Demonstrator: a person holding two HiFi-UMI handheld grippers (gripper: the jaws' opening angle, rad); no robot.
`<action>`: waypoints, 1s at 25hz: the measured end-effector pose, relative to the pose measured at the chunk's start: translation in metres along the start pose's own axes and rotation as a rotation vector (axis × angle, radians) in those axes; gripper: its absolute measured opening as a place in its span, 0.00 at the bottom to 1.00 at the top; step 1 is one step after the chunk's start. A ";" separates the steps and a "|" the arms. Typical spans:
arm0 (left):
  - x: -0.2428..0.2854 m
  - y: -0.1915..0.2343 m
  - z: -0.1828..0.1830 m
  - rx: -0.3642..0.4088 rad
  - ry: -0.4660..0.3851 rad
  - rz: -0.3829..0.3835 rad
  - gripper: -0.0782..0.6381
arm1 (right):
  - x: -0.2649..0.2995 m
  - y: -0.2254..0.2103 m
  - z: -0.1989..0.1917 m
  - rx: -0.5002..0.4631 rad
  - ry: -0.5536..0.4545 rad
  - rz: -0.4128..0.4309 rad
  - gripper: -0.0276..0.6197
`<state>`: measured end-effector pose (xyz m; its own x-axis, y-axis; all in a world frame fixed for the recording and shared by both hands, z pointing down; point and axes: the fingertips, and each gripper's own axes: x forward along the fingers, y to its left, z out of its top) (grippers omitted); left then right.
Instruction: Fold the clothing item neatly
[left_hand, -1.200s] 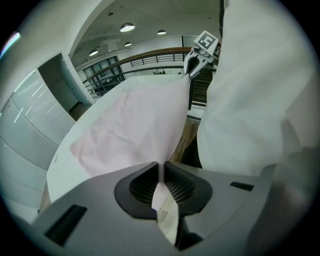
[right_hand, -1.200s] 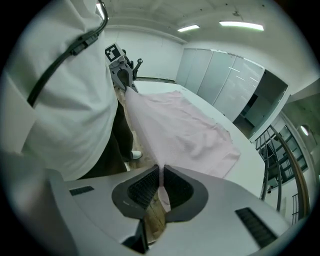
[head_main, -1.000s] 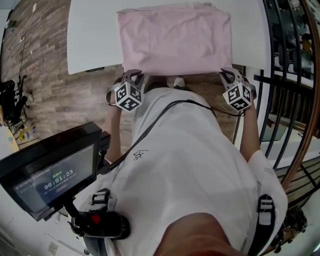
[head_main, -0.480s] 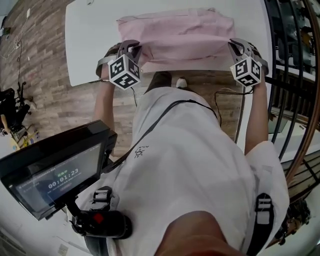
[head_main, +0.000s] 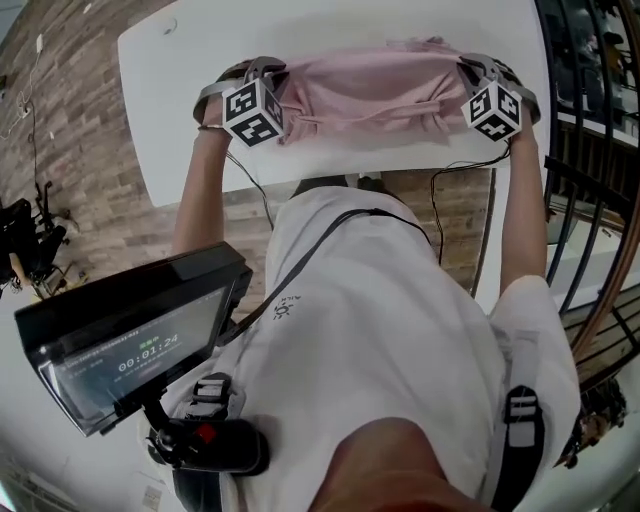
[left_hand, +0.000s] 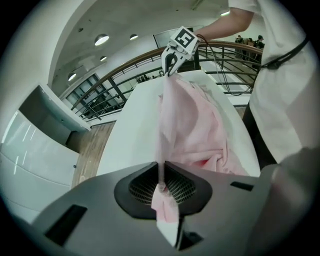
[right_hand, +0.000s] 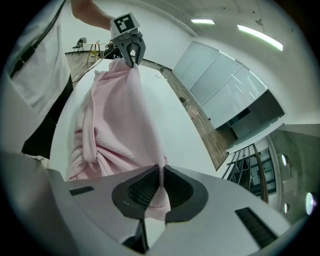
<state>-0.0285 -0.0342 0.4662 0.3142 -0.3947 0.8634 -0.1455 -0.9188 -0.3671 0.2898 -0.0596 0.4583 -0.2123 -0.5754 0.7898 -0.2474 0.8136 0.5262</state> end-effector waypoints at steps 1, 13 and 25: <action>0.005 -0.002 0.000 0.003 -0.001 -0.012 0.17 | 0.002 0.002 -0.003 0.002 0.010 0.004 0.09; 0.020 -0.027 0.018 -0.279 -0.092 0.031 0.33 | -0.019 0.034 -0.061 0.262 0.052 -0.089 0.24; -0.026 0.042 0.044 -0.454 -0.276 0.132 0.17 | -0.068 0.000 -0.050 0.713 -0.192 -0.167 0.05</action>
<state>-0.0015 -0.0634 0.4134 0.4914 -0.5502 0.6751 -0.5711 -0.7888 -0.2272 0.3510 -0.0158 0.4203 -0.2629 -0.7440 0.6142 -0.8287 0.5002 0.2511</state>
